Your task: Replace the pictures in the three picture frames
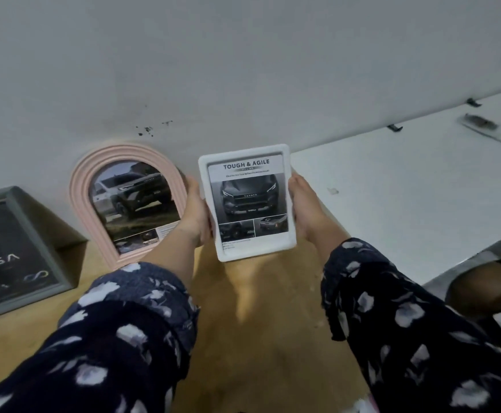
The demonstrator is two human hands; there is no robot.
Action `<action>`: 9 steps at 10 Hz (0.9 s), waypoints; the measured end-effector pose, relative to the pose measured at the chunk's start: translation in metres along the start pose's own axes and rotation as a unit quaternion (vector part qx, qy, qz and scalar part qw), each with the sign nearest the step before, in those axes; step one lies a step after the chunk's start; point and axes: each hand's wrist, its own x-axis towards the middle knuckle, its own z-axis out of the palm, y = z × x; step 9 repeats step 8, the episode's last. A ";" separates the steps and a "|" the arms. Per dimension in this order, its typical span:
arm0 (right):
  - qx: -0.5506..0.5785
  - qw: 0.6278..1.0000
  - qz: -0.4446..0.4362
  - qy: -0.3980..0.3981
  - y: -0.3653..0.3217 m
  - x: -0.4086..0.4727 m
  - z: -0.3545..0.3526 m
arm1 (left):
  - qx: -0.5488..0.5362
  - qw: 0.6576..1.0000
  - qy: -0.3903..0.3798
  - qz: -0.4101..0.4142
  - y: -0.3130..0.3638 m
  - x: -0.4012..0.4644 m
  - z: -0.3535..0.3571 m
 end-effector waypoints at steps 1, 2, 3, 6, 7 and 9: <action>0.009 1.000 -0.005 0.016 0.008 0.019 -0.006 | -0.002 1.000 0.020 0.017 -0.004 0.022 0.006; 0.021 0.999 -0.032 0.033 0.017 0.031 -0.007 | 0.007 0.999 0.035 0.021 -0.007 0.035 0.011; 0.003 0.997 -0.058 0.051 0.013 0.025 -0.002 | 0.011 0.999 0.040 0.021 -0.008 0.038 0.012; 0.007 0.999 -0.041 0.029 0.010 0.012 -0.003 | 0.073 0.994 0.062 0.057 -0.014 0.024 0.013; -0.019 1.000 -0.011 -0.004 0.018 0.004 -0.002 | 0.102 0.991 0.080 0.035 -0.015 0.010 0.003; -0.050 0.998 0.025 0.001 0.032 -0.010 0.001 | 0.123 0.988 0.091 0.018 -0.021 -0.007 -0.014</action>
